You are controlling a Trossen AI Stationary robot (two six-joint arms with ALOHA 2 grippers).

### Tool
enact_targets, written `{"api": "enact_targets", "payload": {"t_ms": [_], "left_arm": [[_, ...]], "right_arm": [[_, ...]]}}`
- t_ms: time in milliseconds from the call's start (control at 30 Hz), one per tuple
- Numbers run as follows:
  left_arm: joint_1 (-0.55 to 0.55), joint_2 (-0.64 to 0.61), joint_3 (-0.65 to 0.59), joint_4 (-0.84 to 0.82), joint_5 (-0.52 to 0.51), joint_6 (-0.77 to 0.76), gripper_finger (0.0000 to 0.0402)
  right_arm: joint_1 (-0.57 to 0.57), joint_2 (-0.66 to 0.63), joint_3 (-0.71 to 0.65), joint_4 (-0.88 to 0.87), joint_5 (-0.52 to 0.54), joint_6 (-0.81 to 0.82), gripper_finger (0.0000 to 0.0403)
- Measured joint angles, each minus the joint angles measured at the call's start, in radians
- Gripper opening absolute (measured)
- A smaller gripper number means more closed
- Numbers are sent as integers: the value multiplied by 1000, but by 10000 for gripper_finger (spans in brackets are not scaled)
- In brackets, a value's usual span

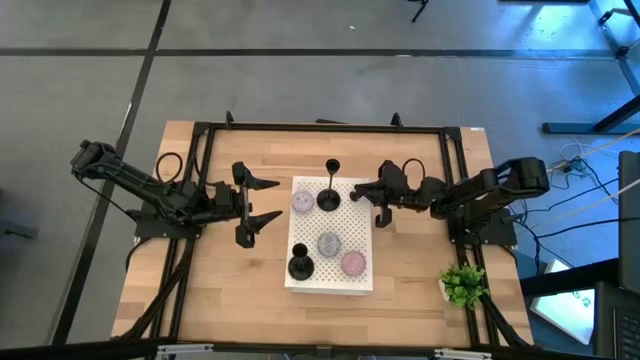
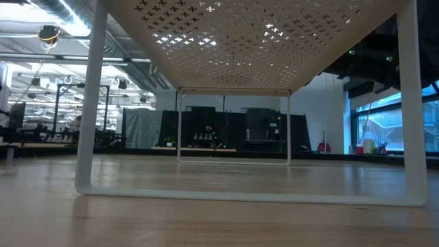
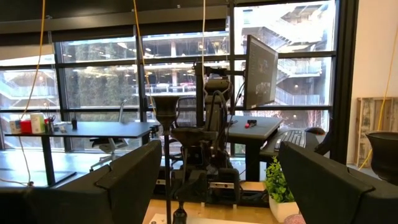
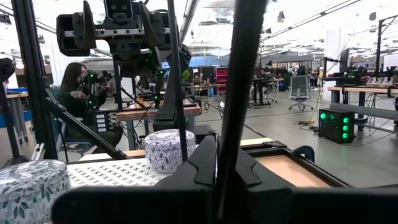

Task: Pick & Place candle stick holders
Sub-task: Put the candle holder on the shelf

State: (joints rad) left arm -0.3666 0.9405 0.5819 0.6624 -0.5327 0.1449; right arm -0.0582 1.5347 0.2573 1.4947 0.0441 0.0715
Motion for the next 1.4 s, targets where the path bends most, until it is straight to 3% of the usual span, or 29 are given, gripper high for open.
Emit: {"api": "enact_targets", "payload": {"t_ms": [233,500,667,933,1133,1400], "left_arm": [[0,0,0,0,0,8,322],[0,0,0,-2,0,8,322],[0,0,0,-1,0,8,322],[0,0,0,-2,1,8,322],[0,0,0,-2,2,8,322],[0,0,0,-2,2,8,322]], "right_arm": [[3,-72,15,-132,-22,-1,6],[49,-196,117,-507,-16,-54,6],[95,-227,179,-683,72,-88,6],[117,-231,215,-763,119,-105,5],[121,-277,254,-926,200,-70,5],[129,-320,253,-980,202,-36,5]]}}
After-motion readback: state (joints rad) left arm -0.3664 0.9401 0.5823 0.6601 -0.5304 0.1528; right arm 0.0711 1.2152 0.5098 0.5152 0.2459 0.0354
